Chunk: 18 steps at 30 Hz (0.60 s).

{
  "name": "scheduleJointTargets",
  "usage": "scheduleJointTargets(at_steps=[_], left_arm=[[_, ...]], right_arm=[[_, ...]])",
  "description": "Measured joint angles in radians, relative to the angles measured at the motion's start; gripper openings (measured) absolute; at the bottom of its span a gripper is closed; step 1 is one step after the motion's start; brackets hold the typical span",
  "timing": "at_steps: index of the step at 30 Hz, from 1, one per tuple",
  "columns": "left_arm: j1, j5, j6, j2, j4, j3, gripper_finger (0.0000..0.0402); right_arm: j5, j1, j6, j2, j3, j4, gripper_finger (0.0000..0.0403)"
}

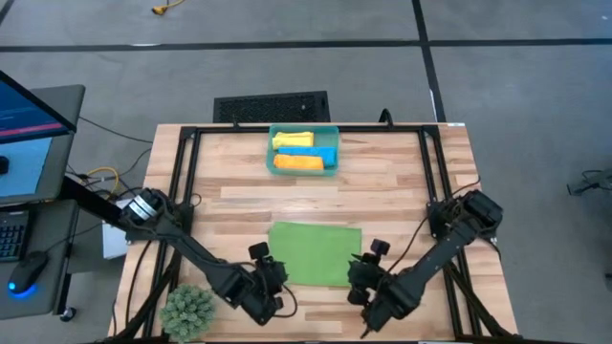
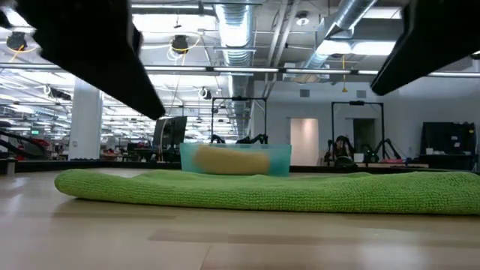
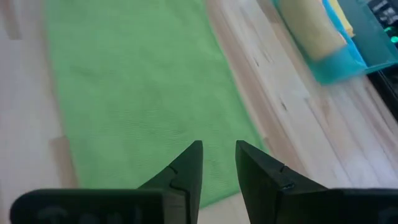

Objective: Roll microfiber towels into tight, uniform cylinder then place into a basket
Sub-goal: Fold the green microfiber towel

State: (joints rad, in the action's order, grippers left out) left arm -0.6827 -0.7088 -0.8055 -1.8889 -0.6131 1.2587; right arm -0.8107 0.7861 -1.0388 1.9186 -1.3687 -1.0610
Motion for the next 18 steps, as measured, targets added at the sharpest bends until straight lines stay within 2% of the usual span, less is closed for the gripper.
scheduleJointTargets(at_steps=[7, 18], left_arm=[[0.058, 0.068, 0.001, -0.013, -0.006, 0.000, 0.0151], [0.101, 0.111, 0.009, -0.012, -0.001, 0.000, 0.0151]], right_arm=[[0.010, -0.061, 0.059, 0.000, 0.060, 0.000, 0.0118], [0.147, -0.201, 0.176, 0.000, 0.177, 0.023, 0.0118]])
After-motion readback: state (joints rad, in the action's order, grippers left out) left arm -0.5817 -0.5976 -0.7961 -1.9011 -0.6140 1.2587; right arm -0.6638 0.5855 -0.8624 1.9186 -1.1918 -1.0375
